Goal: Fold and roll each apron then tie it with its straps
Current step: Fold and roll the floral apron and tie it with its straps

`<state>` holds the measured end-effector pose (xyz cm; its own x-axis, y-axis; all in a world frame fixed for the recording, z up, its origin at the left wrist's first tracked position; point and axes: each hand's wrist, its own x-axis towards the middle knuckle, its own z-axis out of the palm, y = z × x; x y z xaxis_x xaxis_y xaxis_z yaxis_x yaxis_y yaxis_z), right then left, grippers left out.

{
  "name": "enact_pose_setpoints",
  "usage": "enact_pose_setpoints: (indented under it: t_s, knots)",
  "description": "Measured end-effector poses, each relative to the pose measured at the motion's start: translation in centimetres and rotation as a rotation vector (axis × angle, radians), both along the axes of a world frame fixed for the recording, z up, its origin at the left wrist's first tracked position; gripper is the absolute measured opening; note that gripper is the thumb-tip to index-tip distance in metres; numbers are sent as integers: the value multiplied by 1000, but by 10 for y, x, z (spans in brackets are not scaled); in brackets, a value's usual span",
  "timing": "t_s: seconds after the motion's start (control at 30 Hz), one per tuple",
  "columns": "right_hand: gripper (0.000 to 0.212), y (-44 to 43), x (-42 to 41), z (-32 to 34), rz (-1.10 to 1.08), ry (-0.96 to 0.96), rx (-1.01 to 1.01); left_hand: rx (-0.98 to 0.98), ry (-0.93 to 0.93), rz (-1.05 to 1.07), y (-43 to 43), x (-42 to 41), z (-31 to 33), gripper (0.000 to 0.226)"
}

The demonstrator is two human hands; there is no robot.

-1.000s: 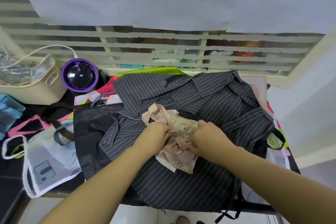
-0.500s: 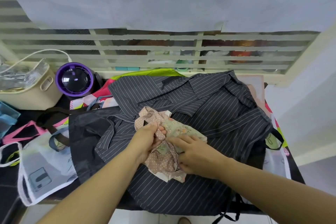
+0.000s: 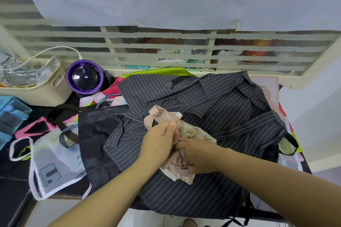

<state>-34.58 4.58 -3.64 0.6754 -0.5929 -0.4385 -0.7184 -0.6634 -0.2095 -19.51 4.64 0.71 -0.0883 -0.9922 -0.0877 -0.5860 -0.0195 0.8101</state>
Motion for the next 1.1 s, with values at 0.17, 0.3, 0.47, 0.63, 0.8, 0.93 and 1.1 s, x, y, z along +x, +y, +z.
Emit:
enact_pose_setpoints:
  t_s: [0.17, 0.3, 0.47, 0.63, 0.8, 0.93, 1.1]
  knots:
    - [32, -2, 2, -2, 48, 27, -56, -25, 90, -149, -7, -4, 12, 39]
    - [30, 4, -8, -4, 70, -116, -99, 118, 153, -344, -33, -25, 4, 36]
    - [31, 33, -41, -20, -300, -485, -158, 286, 230, -413, -33, -43, -27, 35]
    - [16, 39, -57, -6, -782, -637, 40, 523, 153, -541, -19, -49, -41, 25]
    - [17, 32, -58, 15, -766, -434, 230, 476, -42, -829, -11, -45, -45, 57]
    - [13, 36, -60, 32, -670, -333, 181, 290, -279, -900, -4, -45, -46, 43]
    - [17, 40, -48, 34, -698, -418, 81, 146, -318, -889, 5, -49, -47, 15]
